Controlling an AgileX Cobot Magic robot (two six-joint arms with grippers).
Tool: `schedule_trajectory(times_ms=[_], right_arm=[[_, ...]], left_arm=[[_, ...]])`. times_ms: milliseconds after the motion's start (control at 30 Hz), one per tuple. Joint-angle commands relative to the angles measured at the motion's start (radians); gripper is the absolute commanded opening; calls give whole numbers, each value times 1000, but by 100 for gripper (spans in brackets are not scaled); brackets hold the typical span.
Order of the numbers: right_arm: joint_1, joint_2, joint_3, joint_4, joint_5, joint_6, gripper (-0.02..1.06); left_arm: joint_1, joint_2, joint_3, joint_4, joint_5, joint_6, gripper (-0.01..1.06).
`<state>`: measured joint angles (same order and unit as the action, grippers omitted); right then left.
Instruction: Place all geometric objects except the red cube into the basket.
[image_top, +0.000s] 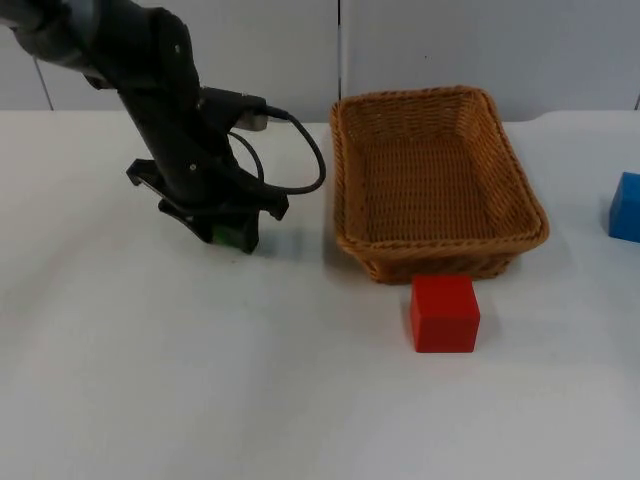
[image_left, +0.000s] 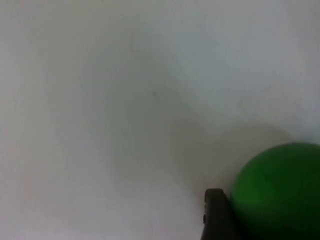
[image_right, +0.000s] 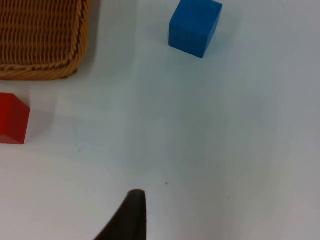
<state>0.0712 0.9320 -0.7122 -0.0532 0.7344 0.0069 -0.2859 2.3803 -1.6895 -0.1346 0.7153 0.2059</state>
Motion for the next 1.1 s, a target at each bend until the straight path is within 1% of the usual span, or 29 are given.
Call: schedule_trajectory(times_ms=[0,67,200,233,367,500,600,700,733,767,800,867,933,967,1067], right_arm=[[-8,1,-2,3,-13,0,105],[-8,1,-2,3,-13,0,105],[-8,1,-2,1,-13,0,105],[-8,1,-2,1,-13,0,105],[-8,1,-2,1,-13,0,105],[-8,1,-2,1,-9,0,105],[-8,1,-2,1,-9,0,105],[-8,1,-2,1,-12,0,105],[-8,1,-2,1,-12,0,105],[-8,1,-2,1,-12,0,105],[-8,1,-2,1,-12,0,105],[-8,1,-2,2,-14,0,105],[-8,1,-2,2,-17,0,105],[-8,1,-2,2,-17,0,105],[-8,1,-2,2,-20,0,105]], left_arm=[[-3,-27,-4,-4,29,-8,2],[-3,-42,-4,-2,43,-8,0],[-3,-151,-4,18,133,-17,0],[-3,-151,-4,18,133,-17,0],[-3,-292,-4,32,244,-12,0],[-3,-350,-4,33,282,19,0],[-9,-360,-4,18,283,21,0],[-52,-351,-4,4,231,25,0],[-89,-338,-18,4,196,25,0],[-89,-338,-18,4,196,25,0],[-118,-324,-33,13,174,25,0],[-172,-280,-79,37,146,21,0],[-223,-221,-158,56,144,21,0],[-223,-221,-158,56,144,21,0],[-272,-116,-280,58,165,19,0]])
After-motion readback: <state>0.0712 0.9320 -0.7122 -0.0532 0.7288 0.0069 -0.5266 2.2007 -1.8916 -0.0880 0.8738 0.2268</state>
